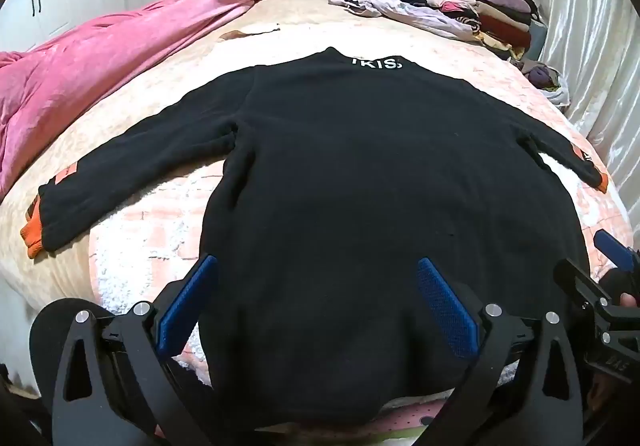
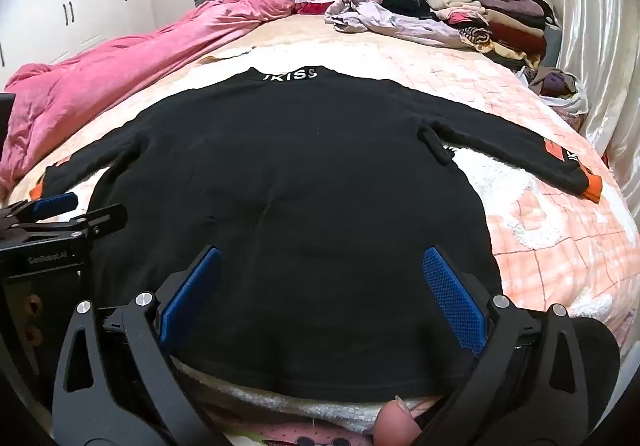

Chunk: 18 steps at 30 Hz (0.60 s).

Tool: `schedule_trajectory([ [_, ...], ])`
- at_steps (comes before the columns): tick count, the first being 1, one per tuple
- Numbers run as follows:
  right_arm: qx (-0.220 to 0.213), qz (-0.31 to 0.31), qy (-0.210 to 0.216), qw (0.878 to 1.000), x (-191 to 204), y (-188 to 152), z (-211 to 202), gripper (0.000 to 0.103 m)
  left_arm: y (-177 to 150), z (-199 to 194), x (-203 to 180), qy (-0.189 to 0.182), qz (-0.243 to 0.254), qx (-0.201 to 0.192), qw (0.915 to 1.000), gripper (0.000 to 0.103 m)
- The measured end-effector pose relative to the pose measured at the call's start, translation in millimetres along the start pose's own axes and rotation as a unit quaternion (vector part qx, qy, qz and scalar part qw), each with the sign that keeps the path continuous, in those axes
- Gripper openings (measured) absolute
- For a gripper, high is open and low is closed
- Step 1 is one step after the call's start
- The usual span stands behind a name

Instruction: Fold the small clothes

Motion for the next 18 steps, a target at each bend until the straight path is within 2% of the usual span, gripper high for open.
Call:
schedule_trajectory([
  [9,0.003,-0.003,-0.001,1.000,4,-2,0,0.095,0,0,-8,-0.004,-0.002,0.000,1.0000,0.099],
  [18,0.004,0.001,0.001,1.000,-2,-1,1,0.095,1,-4,2,-0.004,0.000,-0.003,1.0000,0.099],
])
Point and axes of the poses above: each gripper's, at about its wrist camera, not at the fingertips, and z roughly the way its jaws point, x to its left, y to its top, the point moved 2 cm from there along z, roughly the way its jaws point, and after that the axes turned 9 degrees about x, right-handed, at the moved point
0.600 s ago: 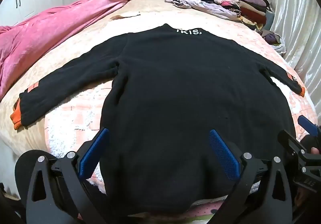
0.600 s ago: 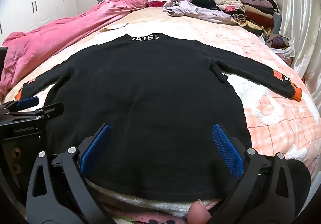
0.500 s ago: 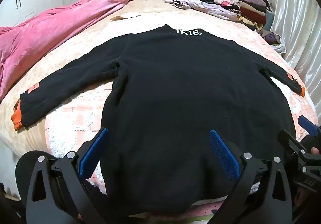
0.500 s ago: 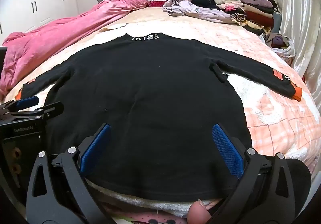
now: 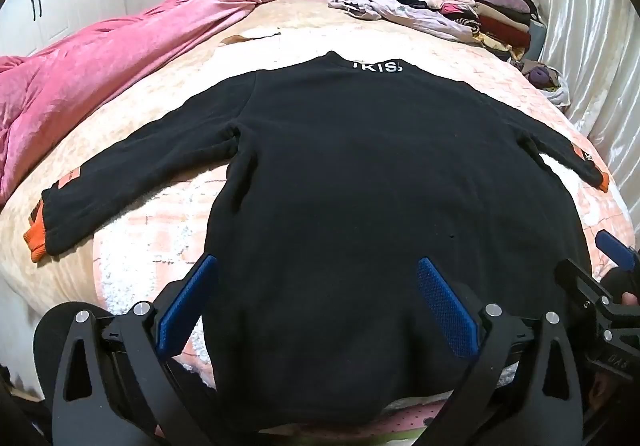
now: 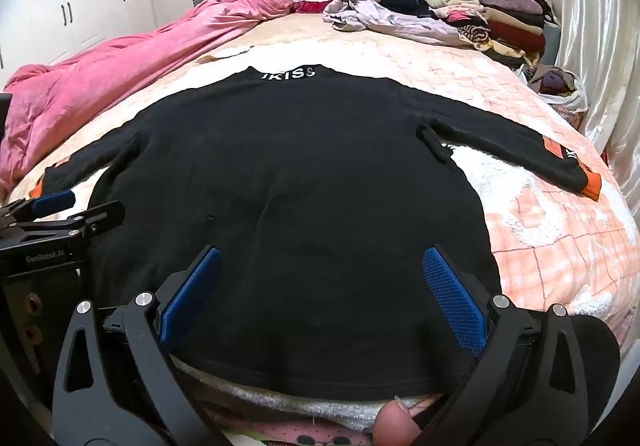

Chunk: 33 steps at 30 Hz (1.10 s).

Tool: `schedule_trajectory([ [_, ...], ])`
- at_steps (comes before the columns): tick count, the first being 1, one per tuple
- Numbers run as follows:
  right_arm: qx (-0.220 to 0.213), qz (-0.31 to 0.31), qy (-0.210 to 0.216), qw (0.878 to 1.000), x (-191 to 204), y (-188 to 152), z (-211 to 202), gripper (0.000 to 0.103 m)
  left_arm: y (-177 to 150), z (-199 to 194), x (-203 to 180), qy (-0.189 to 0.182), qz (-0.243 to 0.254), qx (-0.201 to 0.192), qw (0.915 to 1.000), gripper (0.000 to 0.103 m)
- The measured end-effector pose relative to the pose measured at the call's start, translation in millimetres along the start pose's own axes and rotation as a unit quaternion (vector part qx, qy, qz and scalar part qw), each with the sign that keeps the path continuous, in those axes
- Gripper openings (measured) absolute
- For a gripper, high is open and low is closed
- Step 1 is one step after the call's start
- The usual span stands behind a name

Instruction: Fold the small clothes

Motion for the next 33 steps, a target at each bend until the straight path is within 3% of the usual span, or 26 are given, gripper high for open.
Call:
schedule_trajectory([
  [33,-0.003,-0.001,-0.001,1.000,2.9,-0.7,-2.4,0.095,-1.7,-4.3,-0.1,0.002,-0.001,-0.004,1.0000,0.099],
])
Point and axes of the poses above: each gripper's, at about its wrist camera, not at the fingertips, and z roughly the way its jaws point, x to its left, y to its top, the point moved 2 cm from there along z, roughly the way its jaws point, and after that the axes turned 9 degrees about x, right-handed, at the moved point
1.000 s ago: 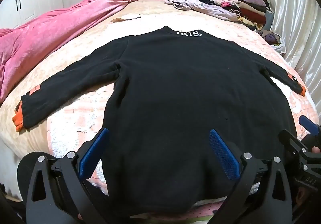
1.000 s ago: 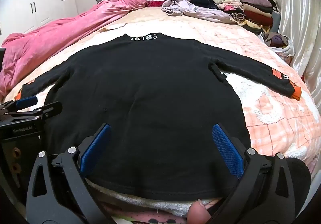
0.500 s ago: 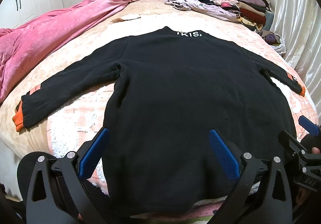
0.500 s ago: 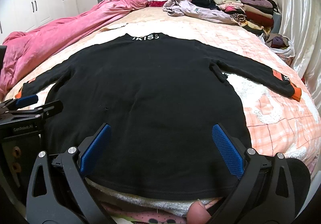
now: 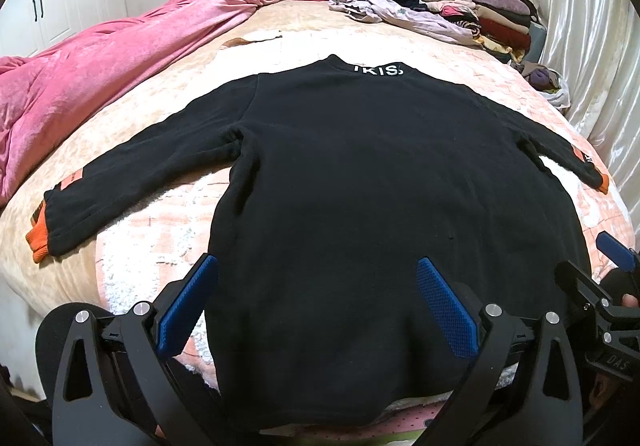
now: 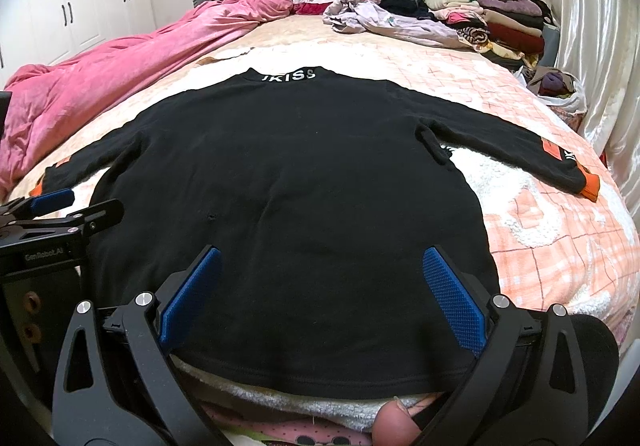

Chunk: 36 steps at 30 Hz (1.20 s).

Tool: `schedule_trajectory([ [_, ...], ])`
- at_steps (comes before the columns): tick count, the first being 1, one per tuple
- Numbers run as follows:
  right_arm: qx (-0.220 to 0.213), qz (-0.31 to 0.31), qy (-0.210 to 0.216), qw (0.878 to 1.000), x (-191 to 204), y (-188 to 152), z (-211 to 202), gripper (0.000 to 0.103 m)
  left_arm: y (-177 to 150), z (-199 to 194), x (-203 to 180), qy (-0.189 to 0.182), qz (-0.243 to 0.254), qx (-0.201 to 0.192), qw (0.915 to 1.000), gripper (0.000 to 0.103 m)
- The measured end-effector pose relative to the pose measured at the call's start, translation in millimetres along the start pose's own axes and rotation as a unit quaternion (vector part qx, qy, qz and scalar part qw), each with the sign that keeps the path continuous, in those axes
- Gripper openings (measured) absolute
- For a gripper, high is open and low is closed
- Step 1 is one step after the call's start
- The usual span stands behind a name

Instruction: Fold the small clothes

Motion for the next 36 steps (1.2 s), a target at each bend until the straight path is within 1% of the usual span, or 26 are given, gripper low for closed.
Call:
schedule_trajectory([
  [19,-0.002,-0.002,0.001,1.000,0,1,-1,0.095,2,-1,0,0.001,0.000,0.002,1.0000,0.099],
  [22,-0.004,-0.003,-0.004,1.000,-1,7,-2,0.095,6,1,-1,-0.001,-0.001,0.005,1.0000,0.099],
  [30,-0.001,0.008,0.000,1.000,-20,39,-3,0.095,38,6,-10,-0.002,0.008,-0.001,1.0000,0.099],
  [36,-0.004,0.028,-0.013,1.000,-43,72,4,0.095,70,17,-20,-0.004,0.016,0.000,0.9999,0.099],
])
Point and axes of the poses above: each gripper's, at about its wrist camera, not at the fingertips, and z roughly the way its jaws point, x to its left, y to its top, the point moved 2 cm from there along z, roughly the way its jaws point, and after that the axes turned 9 degrees about x, right-handed, at the moved point
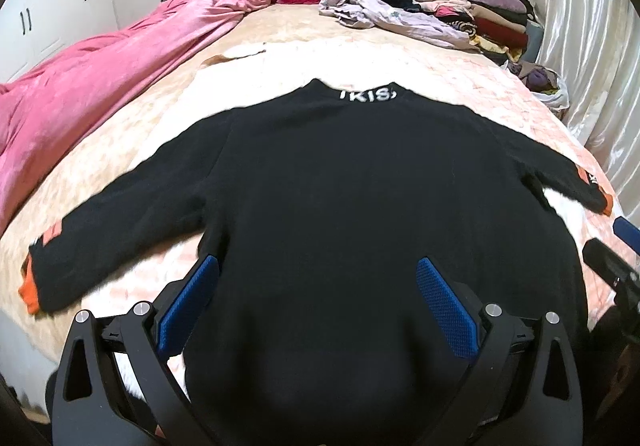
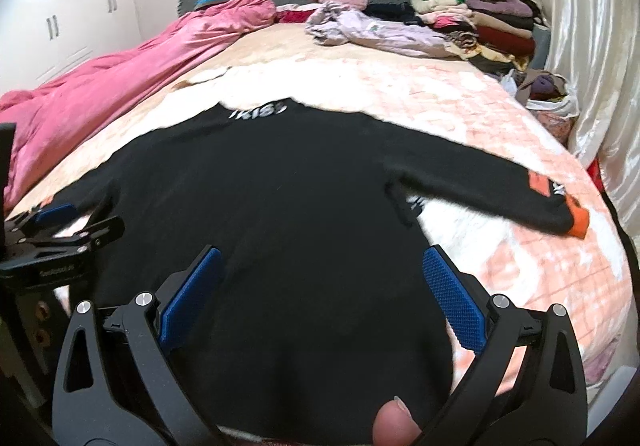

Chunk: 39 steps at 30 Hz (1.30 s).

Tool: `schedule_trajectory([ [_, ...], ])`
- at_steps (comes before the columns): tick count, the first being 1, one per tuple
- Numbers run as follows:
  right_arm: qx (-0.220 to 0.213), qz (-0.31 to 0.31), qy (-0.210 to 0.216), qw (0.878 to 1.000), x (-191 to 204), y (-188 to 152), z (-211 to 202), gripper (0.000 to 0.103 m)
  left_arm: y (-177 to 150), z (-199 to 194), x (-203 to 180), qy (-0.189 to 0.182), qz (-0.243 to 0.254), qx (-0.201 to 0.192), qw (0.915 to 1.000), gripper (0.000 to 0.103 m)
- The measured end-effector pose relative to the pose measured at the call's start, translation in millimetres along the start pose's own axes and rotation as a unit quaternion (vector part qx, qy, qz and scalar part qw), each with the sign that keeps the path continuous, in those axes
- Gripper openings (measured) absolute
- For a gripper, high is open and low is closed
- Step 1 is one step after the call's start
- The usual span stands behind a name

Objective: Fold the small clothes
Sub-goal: 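Reach the right gripper to the orange sleeve cuff and grasp it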

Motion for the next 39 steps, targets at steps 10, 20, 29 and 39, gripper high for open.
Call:
schedule_trajectory([
  [10,-0.011,0.031,-0.028,0.999,-35,55,14,0.095,53,9,-25,-0.009,0.014,-0.016,0.9997,0.099],
  [20,-0.054,0.076,-0.081,0.992,-76,114,19,0.095,97,25,-43,-0.017,0.022,-0.026,0.9993,0.099],
  [29,-0.062,0.130,-0.105,0.984,-120,127,31,0.095,113,45,-53,-0.022,0.031,-0.022,0.9990,0.099],
  [39,-0.041,0.206,-0.143,0.967,-183,104,51,0.095,112,78,-57,-0.018,0.040,-0.009,0.9990,0.099],
])
Point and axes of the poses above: each gripper's, at about its wrist camera, not at the fingertips, and z roughly the way its jaws point, x to its left, y to its top, the point moved 2 cm from there along z, roughly the way its jaws point, and after that the axes turned 9 degrees about x, right-handed, at the moved point
